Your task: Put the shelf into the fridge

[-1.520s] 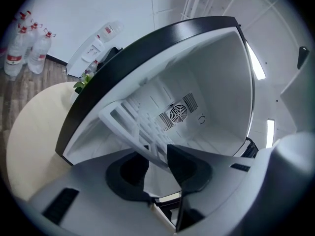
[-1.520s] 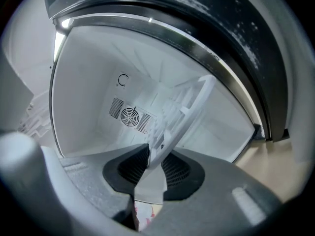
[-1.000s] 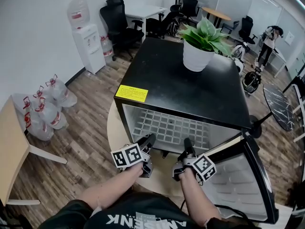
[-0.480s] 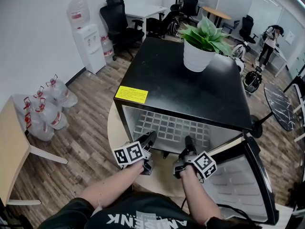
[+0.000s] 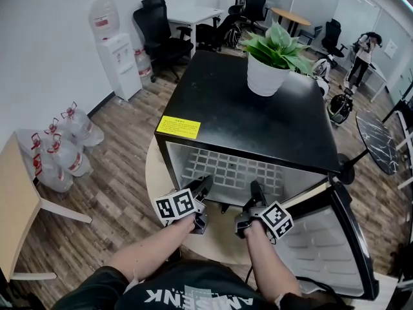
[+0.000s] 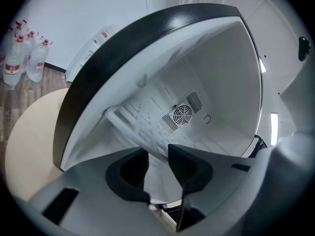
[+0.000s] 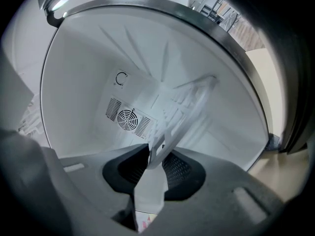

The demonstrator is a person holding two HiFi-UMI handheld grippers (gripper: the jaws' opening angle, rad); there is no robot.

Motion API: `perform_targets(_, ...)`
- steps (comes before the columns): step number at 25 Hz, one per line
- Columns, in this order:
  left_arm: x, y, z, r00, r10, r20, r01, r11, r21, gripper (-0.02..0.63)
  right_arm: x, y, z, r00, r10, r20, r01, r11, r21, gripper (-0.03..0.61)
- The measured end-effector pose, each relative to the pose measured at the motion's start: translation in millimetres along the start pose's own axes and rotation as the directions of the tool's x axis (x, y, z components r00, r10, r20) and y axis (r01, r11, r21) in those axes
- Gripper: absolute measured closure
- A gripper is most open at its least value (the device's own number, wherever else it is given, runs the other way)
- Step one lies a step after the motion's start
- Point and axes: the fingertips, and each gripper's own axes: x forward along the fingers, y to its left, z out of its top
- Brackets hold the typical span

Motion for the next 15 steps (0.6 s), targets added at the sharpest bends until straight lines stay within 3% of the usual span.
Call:
perform_targets(5, -1, 0, -1, 1.000, -0.009, 0.004, 0.009, 1.000, 0.010, 0.482, -1, 0, -3, 1.000, 0.009, -0.022, -0.011, 0.998, -0.058, 0.477)
perform_targets(12, -11, 0, -4, 1.000, 0.009, -0.007, -0.009, 1.000, 0.019, 0.479, -19, 1, -12, 1.000, 0.020, -0.021, -0.021, 0.999, -0.040, 0.472)
perform_targets(15, -18, 1, -7, 0.999, 0.036, -0.002, -0.036, 0.999, 0.036, 0.519, -28, 2, -16, 1.000, 0.018, -0.023, -0.019, 0.999, -0.033, 0.483)
